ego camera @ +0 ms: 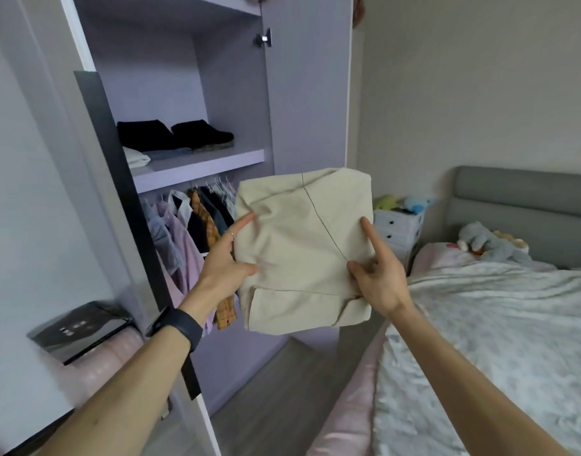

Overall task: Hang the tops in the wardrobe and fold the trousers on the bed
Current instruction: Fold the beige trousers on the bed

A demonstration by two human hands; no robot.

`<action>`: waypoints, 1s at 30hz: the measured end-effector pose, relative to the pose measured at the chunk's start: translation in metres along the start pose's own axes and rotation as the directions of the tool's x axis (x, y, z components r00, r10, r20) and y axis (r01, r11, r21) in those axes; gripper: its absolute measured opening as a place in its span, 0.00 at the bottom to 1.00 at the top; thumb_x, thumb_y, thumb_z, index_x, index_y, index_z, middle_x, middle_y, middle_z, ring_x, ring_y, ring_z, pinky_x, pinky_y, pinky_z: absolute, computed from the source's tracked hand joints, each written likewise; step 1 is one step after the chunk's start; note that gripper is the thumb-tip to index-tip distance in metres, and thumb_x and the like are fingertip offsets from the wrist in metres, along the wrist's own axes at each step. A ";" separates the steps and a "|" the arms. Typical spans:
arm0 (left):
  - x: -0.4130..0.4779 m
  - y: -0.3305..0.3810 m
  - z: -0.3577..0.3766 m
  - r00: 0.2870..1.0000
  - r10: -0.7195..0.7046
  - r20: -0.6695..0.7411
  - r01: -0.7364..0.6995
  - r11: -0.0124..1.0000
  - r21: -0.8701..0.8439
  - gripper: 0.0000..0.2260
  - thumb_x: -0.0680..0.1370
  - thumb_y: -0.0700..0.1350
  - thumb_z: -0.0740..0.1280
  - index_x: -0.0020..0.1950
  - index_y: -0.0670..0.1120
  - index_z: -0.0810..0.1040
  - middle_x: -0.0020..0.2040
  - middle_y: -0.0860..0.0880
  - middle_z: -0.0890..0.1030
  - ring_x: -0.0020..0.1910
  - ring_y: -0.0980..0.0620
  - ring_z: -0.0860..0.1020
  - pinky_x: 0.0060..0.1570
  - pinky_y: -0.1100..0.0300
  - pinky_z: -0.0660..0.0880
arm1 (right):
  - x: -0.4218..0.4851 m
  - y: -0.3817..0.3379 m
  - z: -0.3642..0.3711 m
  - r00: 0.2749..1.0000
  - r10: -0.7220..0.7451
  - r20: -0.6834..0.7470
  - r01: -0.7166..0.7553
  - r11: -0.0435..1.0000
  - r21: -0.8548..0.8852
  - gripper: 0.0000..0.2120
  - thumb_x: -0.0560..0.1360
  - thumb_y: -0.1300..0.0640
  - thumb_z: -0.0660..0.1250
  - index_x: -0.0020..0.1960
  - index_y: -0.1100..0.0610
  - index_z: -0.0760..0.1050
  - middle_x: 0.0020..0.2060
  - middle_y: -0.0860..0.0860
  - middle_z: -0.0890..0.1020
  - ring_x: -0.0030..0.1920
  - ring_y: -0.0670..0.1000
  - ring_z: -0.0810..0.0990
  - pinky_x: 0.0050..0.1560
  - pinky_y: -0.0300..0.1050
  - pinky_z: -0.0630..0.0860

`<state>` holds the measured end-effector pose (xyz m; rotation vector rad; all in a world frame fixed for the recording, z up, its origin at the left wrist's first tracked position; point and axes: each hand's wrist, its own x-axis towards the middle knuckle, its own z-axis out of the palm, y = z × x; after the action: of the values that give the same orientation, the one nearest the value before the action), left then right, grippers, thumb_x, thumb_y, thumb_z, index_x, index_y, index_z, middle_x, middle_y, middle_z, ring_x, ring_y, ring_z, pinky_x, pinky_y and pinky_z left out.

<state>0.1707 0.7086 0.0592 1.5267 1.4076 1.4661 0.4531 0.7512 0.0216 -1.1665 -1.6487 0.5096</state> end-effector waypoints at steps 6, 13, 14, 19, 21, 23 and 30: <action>0.047 -0.016 -0.011 0.995 0.029 -0.099 -0.023 0.997 0.067 0.47 0.67 0.23 0.66 0.69 0.71 0.70 0.72 0.59 0.72 0.69 0.58 0.73 0.66 0.60 0.73 | 0.057 -0.001 0.039 0.997 -0.070 0.010 0.070 0.998 0.002 0.38 0.78 0.63 0.68 0.80 0.38 0.56 0.56 0.43 0.73 0.52 0.48 0.74 0.57 0.39 0.67; 0.094 -0.023 -0.031 0.982 0.063 -0.180 -0.038 0.990 0.138 0.45 0.69 0.22 0.61 0.75 0.64 0.67 0.73 0.58 0.70 0.73 0.56 0.68 0.72 0.56 0.69 | 0.114 -0.003 0.089 0.996 -0.089 -0.012 0.089 0.996 -0.013 0.38 0.79 0.62 0.67 0.79 0.37 0.54 0.55 0.49 0.75 0.48 0.50 0.75 0.56 0.46 0.72; 0.101 -0.023 -0.035 0.979 0.076 -0.190 -0.049 0.989 0.140 0.45 0.69 0.22 0.60 0.75 0.64 0.67 0.72 0.60 0.70 0.73 0.57 0.68 0.72 0.58 0.68 | 0.120 -0.004 0.099 0.994 -0.100 -0.033 0.099 0.995 -0.007 0.38 0.79 0.62 0.66 0.80 0.37 0.54 0.55 0.49 0.75 0.49 0.51 0.75 0.57 0.46 0.72; 0.123 -0.027 -0.038 0.978 0.075 -0.193 -0.040 0.984 0.176 0.46 0.68 0.23 0.59 0.74 0.67 0.64 0.67 0.65 0.69 0.70 0.58 0.69 0.60 0.69 0.69 | 0.139 -0.005 0.115 0.994 -0.096 -0.055 0.095 0.995 -0.012 0.38 0.79 0.63 0.66 0.80 0.39 0.55 0.56 0.48 0.73 0.53 0.52 0.75 0.59 0.46 0.71; 0.131 -0.029 -0.039 0.978 0.085 -0.192 -0.052 0.984 0.172 0.47 0.69 0.23 0.59 0.75 0.67 0.64 0.66 0.67 0.68 0.70 0.57 0.69 0.59 0.69 0.69 | 0.145 -0.008 0.120 0.993 -0.095 -0.067 0.095 0.995 -0.009 0.38 0.79 0.63 0.66 0.80 0.39 0.55 0.56 0.48 0.73 0.53 0.52 0.75 0.59 0.46 0.71; 0.138 -0.029 -0.040 0.971 0.100 -0.219 -0.060 0.982 0.180 0.45 0.69 0.24 0.59 0.76 0.66 0.64 0.63 0.69 0.69 0.69 0.55 0.70 0.57 0.69 0.69 | 0.150 -0.013 0.124 0.993 -0.093 -0.075 0.092 0.995 -0.025 0.38 0.79 0.63 0.65 0.80 0.39 0.54 0.57 0.48 0.74 0.54 0.53 0.75 0.60 0.49 0.72; 0.167 -0.021 -0.045 0.940 0.137 -0.312 -0.047 0.959 0.279 0.42 0.71 0.32 0.59 0.74 0.72 0.59 0.58 0.55 0.74 0.56 0.48 0.77 0.58 0.49 0.78 | 0.177 -0.025 0.145 0.988 -0.109 -0.113 0.111 0.994 0.014 0.37 0.79 0.64 0.64 0.81 0.43 0.55 0.66 0.56 0.75 0.62 0.57 0.74 0.63 0.44 0.68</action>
<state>0.0941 0.8592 0.1029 1.5783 1.8144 1.7049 0.3081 0.9238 0.0685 -1.0636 -1.5975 0.3825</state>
